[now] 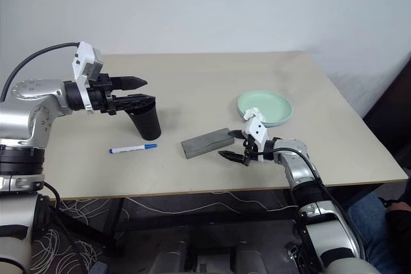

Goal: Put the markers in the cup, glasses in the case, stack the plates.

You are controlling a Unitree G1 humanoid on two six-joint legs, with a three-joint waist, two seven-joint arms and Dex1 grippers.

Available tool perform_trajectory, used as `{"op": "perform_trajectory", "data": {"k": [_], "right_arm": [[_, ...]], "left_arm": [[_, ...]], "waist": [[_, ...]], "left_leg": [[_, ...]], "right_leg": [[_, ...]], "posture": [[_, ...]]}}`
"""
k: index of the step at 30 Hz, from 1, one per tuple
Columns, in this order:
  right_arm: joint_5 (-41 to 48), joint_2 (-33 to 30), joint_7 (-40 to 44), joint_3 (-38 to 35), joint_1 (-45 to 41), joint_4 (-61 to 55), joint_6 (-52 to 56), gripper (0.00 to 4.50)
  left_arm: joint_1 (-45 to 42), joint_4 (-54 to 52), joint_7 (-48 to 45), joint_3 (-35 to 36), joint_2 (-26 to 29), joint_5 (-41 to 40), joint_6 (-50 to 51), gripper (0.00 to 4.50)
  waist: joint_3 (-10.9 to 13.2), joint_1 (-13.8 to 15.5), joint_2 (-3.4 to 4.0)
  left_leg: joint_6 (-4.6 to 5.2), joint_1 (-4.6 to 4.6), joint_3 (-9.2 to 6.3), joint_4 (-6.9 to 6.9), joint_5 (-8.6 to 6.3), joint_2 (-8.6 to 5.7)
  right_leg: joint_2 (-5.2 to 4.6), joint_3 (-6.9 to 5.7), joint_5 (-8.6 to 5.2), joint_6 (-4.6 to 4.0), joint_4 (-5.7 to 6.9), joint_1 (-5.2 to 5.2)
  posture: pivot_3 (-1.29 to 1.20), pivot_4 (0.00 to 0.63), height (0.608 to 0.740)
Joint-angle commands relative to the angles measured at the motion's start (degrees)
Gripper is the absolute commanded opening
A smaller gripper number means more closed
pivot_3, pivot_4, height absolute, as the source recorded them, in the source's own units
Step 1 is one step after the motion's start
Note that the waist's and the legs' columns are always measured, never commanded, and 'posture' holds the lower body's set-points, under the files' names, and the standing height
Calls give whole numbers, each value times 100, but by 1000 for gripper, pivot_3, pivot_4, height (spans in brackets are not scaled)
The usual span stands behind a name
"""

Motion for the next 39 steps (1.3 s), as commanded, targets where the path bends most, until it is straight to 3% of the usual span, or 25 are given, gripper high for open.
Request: {"op": "perform_trajectory", "data": {"k": [1,8,17,22,25,27,28,39], "right_arm": [[68,-61,11,-103,-59,-222,-46,4083],[51,-23,3,-76,-99,-178,-57,4083],[39,11,-21,-69,-114,-138,-85,4083],[29,13,-21,-65,-122,-121,-97,4083],[14,30,-26,-55,-157,-71,-115,4083],[7,40,-26,-49,-173,-47,-125,4083],[2,47,-26,-48,-186,-29,-129,4083],[-49,108,-43,-43,-222,61,-167,4083]], "left_arm": [[-60,-158,-107,-47,132,61,-27,3104],[-20,285,-657,-1087,724,1151,-570,3104],[-75,592,-1073,-1342,723,1521,-799,3104],[-139,1249,-1047,-1787,870,2310,-1318,3104],[-291,1672,-1158,-2001,880,2671,-1625,3714],[-410,1943,-1200,-2080,848,2841,-1812,4389],[-472,2072,-1211,-2096,821,2906,-1905,4476],[-1499,4206,-1339,-2704,256,3989,-3048,4476]], "waist": [[0,1,0],[0,3,1],[0,12,1],[0,11,1],[0,12,1],[0,29,1],[0,39,1],[-1,42,-1]], "left_leg": [[0,0,1,1,0,-1],[0,-1,6,-2,0,0],[0,-9,4,-3,0,2],[0,-10,7,-4,0,2],[0,-11,7,-4,0,3],[0,-15,7,-4,0,4],[0,-16,7,-4,0,4],[0,-36,15,-3,0,3]], "right_leg": [[0,1,0,0,0,0],[0,4,0,0,-1,-6],[-4,6,-1,-1,-3,-15],[-2,7,-1,-1,-2,-19],[-2,7,-1,-1,-1,-22],[-3,6,0,-2,0,-24],[-4,6,0,-2,-1,-27],[-2,9,-1,-1,0,-48]], "posture": [[0,0,738],[0,0,738],[0,0,738],[0,0,738],[0,0,738],[0,0,738],[0,0,738],[0,0,738]]}}
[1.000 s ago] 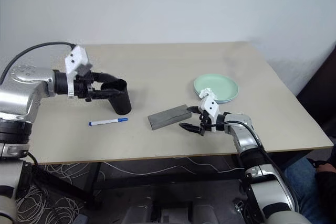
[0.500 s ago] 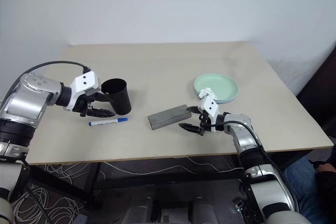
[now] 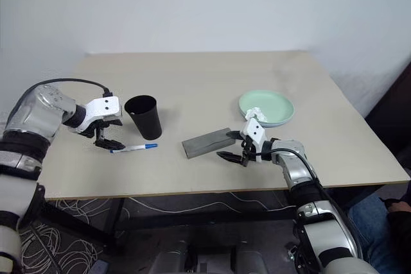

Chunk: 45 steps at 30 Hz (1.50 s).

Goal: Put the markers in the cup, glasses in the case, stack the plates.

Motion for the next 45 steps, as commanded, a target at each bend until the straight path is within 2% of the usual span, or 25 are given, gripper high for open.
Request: {"op": "perform_trajectory", "data": {"k": [1,5,19,22,24,29,33,34,45], "right_arm": [[9,2,-33,-60,-186,-63,-90,4083],[19,-14,-53,-68,-139,-120,-77,4083],[47,-97,-122,-92,35,-361,36,4083],[49,-92,-134,-91,54,-391,54,4083],[50,-92,-134,-93,61,-403,63,4083],[46,-87,-126,-86,59,-410,70,4083],[41,-79,-117,-81,26,-377,63,4083],[40,-78,-111,-77,20,-371,63,4083],[84,-116,-25,-83,61,-470,134,4083]], "left_arm": [[-368,511,-107,-111,-150,288,-320,4476],[-514,1047,-74,-155,-417,464,-505,4476],[-636,1835,-26,-153,-1012,824,-693,4476],[-631,1858,-32,-147,-1026,841,-708,3903],[-628,1869,-53,-140,-1029,840,-709,3303],[-620,1885,-90,-111,-1010,816,-689,1469],[-613,1878,-118,-81,-988,797,-680,184],[-602,1861,-143,-62,-979,777,-676,75],[-351,1241,-413,288,-982,372,-685,75]], "waist": [[0,0,0],[0,0,0],[-1,2,-2],[-1,2,-2],[-2,2,-2],[-1,0,-2],[-2,0,-2],[-2,1,-2],[-1,2,-2]], "left_leg": [[0,-8,0,1,0,0],[3,-72,-5,36,2,3],[9,-71,-17,72,2,4],[9,-71,-17,73,2,4],[9,-70,-18,73,2,4],[8,-70,-19,74,2,4],[9,-70,-18,75,2,3],[9,-70,-18,75,2,3],[9,-72,-16,78,2,3]], "right_leg": [[0,0,0,0,2,-9],[12,-1,1,1,22,-50],[9,-11,5,6,28,-40],[9,-11,7,7,29,-39],[8,-12,9,8,28,-38],[8,-13,19,7,29,-38],[9,-12,19,7,28,-38],[9,-11,18,7,27,-38],[9,-10,19,7,27,-37]], "posture": [[0,0,738],[0,0,738],[0,0,738],[0,0,738],[0,0,738],[0,0,738],[0,0,738],[0,0,738],[0,0,738]]}}
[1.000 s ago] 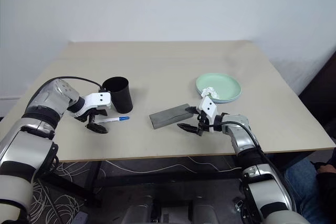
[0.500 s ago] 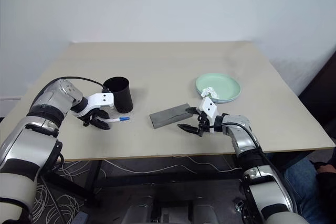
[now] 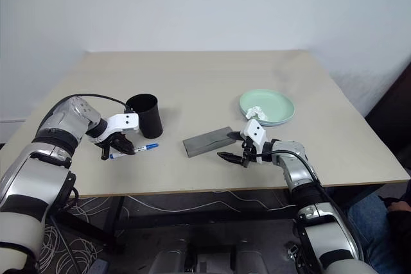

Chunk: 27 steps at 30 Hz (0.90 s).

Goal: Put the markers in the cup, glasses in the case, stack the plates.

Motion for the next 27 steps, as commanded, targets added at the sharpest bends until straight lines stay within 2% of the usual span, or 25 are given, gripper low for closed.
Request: {"op": "perform_trajectory", "data": {"k": [1,9,25,27], "right_arm": [[89,-86,57,-68,-11,-342,44,4083],[88,-91,73,-54,71,-510,168,4083],[89,-95,68,-53,80,-540,198,4083],[126,-94,185,65,151,-873,388,4083]], "left_arm": [[128,-663,-381,346,-18,-467,61,75],[524,-1620,-652,553,74,-831,516,75],[625,-1878,-642,530,127,-896,695,75],[1246,-3765,233,1692,-757,-2322,1812,75]], "waist": [[0,0,0],[0,-4,-1],[0,-3,-1],[-2,6,8]], "left_leg": [[0,0,0,1,0,0],[1,0,0,2,0,2],[3,1,-1,9,2,2],[3,1,0,9,2,2]], "right_leg": [[0,0,0,0,0,1],[3,2,0,0,3,4],[6,1,0,0,5,5],[6,2,1,1,4,6]], "posture": [[0,0,738],[0,0,738],[0,0,738],[0,0,738]]}}
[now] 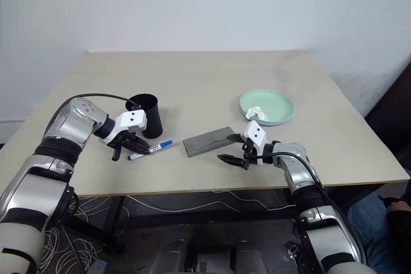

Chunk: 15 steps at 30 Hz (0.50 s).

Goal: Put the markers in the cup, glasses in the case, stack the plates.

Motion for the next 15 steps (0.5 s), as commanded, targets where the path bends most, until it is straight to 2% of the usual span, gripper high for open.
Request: {"op": "perform_trajectory", "data": {"k": [1,3,6,9,12,15], "right_arm": [[130,-45,159,81,21,-653,200,4083],[137,-59,173,102,56,-768,279,4083],[149,-88,156,119,92,-880,366,4083],[163,-108,143,134,110,-930,405,4083],[168,-107,136,138,129,-957,425,4083],[166,-85,125,145,150,-979,433,4083]], "left_arm": [[646,-2468,1040,1441,-971,-1783,1343,75],[879,-3092,1302,1668,-1127,-2028,1764,75],[1041,-3510,1539,1657,-1117,-2181,2082,75],[1085,-3654,1675,1582,-1072,-2308,2207,75],[1101,-3715,1744,1524,-1029,-2392,2256,75],[1114,-3772,1790,1495,-1000,-2458,2287,75]], "waist": [[-1,49,6],[-1,82,2],[-2,-27,3],[-2,-41,4],[-1,-39,5],[0,-30,6]], "left_leg": [[4,-2,-4,2,2,1],[13,-7,-9,10,7,44],[16,-2,9,36,8,18],[14,31,6,16,8,18],[11,107,2,-11,7,20],[10,104,1,-12,6,34]], "right_leg": [[-7,4,0,0,1,7],[-16,-1,-1,4,-4,6],[11,9,7,16,-1,28],[15,5,13,8,-1,47],[12,-3,17,-1,-4,93],[5,-25,27,-16,-10,92]], "posture": [[0,0,738],[0,0,738],[0,0,738],[0,0,738],[0,0,738],[0,0,738]]}}
